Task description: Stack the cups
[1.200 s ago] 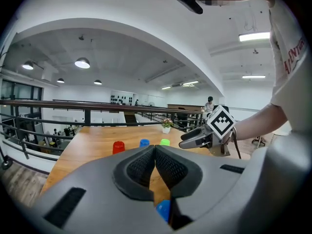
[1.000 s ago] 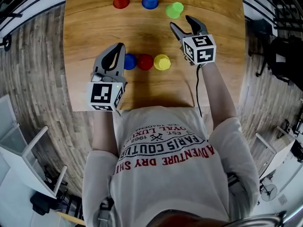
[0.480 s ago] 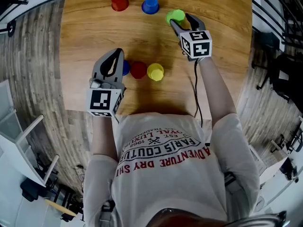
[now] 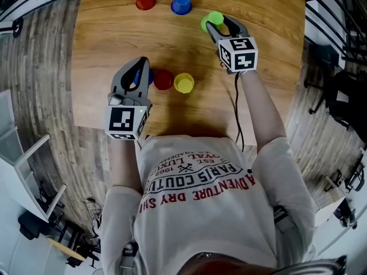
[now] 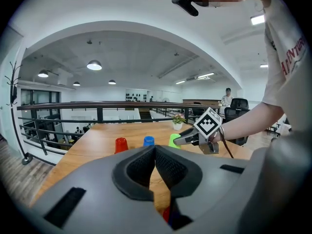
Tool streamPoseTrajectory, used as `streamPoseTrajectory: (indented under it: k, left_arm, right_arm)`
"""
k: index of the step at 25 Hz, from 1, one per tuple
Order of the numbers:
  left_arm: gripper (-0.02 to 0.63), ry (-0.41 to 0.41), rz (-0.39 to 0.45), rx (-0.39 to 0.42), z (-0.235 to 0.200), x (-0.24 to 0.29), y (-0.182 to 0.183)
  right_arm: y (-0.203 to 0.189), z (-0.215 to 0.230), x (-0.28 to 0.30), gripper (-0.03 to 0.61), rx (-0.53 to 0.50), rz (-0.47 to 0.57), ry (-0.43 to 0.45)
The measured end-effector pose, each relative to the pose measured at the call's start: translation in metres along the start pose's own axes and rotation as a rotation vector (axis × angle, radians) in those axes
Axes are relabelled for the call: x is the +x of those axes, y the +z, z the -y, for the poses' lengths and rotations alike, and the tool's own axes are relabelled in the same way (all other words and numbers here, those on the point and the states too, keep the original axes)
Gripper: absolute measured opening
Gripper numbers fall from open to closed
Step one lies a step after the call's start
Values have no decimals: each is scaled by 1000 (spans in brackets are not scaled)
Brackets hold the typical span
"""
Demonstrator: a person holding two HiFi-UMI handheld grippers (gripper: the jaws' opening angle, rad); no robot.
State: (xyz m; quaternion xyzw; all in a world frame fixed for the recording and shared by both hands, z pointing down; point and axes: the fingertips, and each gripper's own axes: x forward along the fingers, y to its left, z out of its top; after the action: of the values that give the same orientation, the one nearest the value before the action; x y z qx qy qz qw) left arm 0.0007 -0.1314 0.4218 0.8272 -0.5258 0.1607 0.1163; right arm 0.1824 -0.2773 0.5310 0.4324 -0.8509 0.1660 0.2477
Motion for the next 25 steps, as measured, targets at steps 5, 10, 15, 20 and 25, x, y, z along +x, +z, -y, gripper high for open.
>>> streamPoseTrajectory:
  k: [5,10,15,20,25]
  left_arm:
    - [17,-16,53,11,3,-10,11]
    - [17,-49,101,29,0,-30,23]
    - [17,-77,130,46,-5,-49,30]
    - [17,-99,155,62,-10,-70,32]
    - [17,-105,156,56,-24,-94,23]
  right_arm:
    - [12,-26,-25,236,-32,17,8]
    - [29,-68,-47,236,-54,42,12]
    - [42,-103,-67,236,-49,48,13]
    - [44,-139,-80,236,-50,33,24]
    - [38,-187,-86,236,-55,5,67]
